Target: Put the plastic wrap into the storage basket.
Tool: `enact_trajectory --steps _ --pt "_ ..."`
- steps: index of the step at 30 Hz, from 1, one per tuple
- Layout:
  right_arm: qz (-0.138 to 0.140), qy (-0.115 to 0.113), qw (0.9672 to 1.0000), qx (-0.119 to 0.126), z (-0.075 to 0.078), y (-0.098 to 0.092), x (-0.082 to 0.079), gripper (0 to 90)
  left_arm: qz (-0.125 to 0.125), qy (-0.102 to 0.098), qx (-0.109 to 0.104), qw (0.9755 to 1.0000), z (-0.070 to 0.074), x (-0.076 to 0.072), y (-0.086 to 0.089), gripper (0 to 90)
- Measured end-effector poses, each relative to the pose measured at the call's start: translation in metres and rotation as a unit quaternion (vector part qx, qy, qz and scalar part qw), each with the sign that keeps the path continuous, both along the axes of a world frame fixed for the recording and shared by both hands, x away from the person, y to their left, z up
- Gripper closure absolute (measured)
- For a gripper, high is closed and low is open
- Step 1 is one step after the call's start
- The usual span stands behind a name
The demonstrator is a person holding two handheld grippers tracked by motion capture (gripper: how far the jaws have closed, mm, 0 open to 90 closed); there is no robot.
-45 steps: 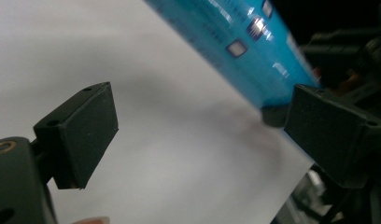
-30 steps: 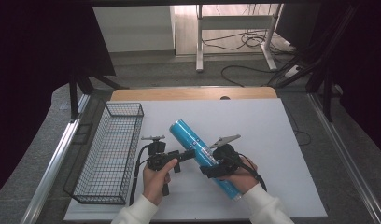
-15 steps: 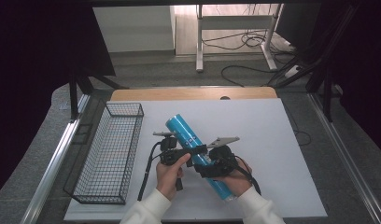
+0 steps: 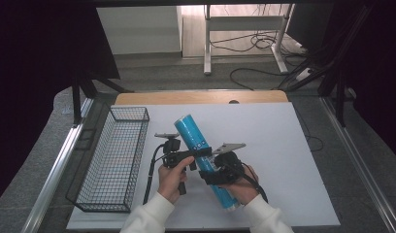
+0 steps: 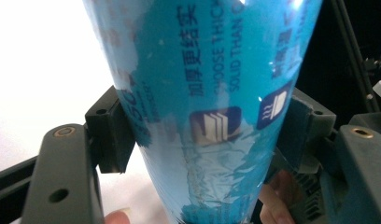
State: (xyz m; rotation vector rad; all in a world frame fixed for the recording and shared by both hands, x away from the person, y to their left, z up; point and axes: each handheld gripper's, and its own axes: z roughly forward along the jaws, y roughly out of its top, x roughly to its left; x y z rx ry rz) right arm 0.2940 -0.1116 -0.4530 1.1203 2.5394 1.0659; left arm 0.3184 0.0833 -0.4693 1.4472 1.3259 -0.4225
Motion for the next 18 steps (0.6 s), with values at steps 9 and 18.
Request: enact_trajectory --steps 9,18 --pt "0.019 0.004 0.9983 0.055 0.011 -0.010 -0.001 23.0 -0.022 -0.021 0.004 0.9995 0.015 0.001 0.004 31.3" --pt "0.029 -0.024 0.9963 0.078 0.032 -0.041 -0.013 11.7 -0.026 -0.029 0.004 0.9992 0.025 0.002 0.021 31.5"
